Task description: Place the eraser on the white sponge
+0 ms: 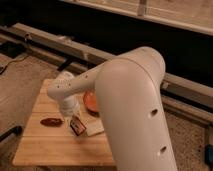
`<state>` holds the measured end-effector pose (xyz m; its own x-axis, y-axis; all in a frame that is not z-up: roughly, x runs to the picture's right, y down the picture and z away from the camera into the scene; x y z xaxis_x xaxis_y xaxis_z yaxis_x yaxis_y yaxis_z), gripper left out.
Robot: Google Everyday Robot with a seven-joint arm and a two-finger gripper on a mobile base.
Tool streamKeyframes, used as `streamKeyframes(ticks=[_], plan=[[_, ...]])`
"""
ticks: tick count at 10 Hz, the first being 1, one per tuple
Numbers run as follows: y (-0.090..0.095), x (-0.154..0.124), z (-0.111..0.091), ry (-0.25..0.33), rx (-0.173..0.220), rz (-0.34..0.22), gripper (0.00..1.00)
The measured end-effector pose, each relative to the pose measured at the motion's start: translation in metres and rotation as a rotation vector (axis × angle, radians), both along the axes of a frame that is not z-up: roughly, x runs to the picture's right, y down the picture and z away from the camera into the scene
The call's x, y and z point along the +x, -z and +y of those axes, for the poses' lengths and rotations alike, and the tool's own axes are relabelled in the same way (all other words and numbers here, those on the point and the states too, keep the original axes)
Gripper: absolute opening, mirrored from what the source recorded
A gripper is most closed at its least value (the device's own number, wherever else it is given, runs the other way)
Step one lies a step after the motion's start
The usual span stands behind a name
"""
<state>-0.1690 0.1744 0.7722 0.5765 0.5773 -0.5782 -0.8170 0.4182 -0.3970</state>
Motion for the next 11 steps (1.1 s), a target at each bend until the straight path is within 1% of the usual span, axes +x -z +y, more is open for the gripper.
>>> streamKeyframes(ticks=[6, 8, 9, 11], plan=[[-0.001, 0.004, -0.002, 0.010, -0.005, 0.000, 0.00], [-0.010, 0.016, -0.008, 0.012, -0.010, 0.004, 0.00], [-0.016, 0.023, -0.008, 0.012, -0.018, 0.010, 0.00], [-0.026, 0.031, 0.001, 0.018, -0.041, 0.014, 0.00]])
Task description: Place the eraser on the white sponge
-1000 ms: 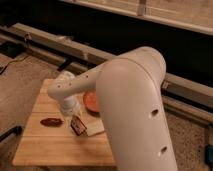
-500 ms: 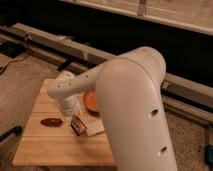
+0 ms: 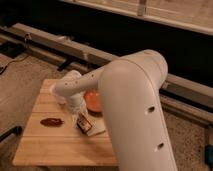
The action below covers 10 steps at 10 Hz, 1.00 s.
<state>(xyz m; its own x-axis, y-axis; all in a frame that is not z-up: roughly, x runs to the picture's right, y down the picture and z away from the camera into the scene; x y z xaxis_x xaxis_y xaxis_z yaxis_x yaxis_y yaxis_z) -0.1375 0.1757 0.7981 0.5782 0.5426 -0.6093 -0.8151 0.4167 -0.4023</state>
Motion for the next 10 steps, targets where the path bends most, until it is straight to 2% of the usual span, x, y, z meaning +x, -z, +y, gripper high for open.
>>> streamKeyframes(ticks=[4, 7, 10], plan=[[-0.010, 0.023, 0.013, -0.019, -0.017, 0.012, 0.00], [-0.010, 0.047, 0.015, -0.047, -0.022, 0.035, 0.00], [-0.011, 0.054, 0.015, -0.054, -0.027, 0.045, 0.00]])
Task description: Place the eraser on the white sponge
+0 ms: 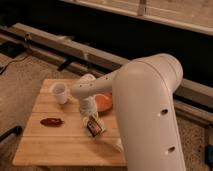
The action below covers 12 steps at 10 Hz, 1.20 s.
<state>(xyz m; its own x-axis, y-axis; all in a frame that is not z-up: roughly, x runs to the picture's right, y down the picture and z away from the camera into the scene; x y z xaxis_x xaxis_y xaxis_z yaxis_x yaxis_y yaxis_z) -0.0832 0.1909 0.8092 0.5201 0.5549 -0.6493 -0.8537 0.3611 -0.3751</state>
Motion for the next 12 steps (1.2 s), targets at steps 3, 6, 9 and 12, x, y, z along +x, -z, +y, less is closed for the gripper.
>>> streamKeyframes(ticks=[3, 6, 9, 12], plan=[[-0.003, 0.002, 0.002, 0.018, -0.011, 0.013, 0.00], [-0.004, 0.008, 0.003, 0.020, -0.015, 0.026, 0.00], [-0.005, 0.013, 0.003, 0.014, -0.017, 0.035, 0.01], [-0.005, 0.015, 0.004, 0.013, -0.019, 0.042, 0.24]])
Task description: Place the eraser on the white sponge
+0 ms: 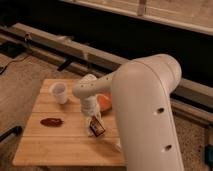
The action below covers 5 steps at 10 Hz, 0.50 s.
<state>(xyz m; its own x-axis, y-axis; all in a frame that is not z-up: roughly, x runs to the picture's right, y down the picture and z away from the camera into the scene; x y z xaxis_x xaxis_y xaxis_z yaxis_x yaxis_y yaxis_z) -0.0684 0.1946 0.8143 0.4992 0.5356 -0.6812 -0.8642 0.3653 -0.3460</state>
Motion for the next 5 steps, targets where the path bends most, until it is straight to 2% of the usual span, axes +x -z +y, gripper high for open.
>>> streamKeyframes(ticks=[4, 5], plan=[[-0.0006, -0.0007, 0.0005, 0.006, 0.000, 0.007, 0.66], [-0.0008, -0.0004, 0.0005, 0.008, 0.000, 0.008, 0.73]])
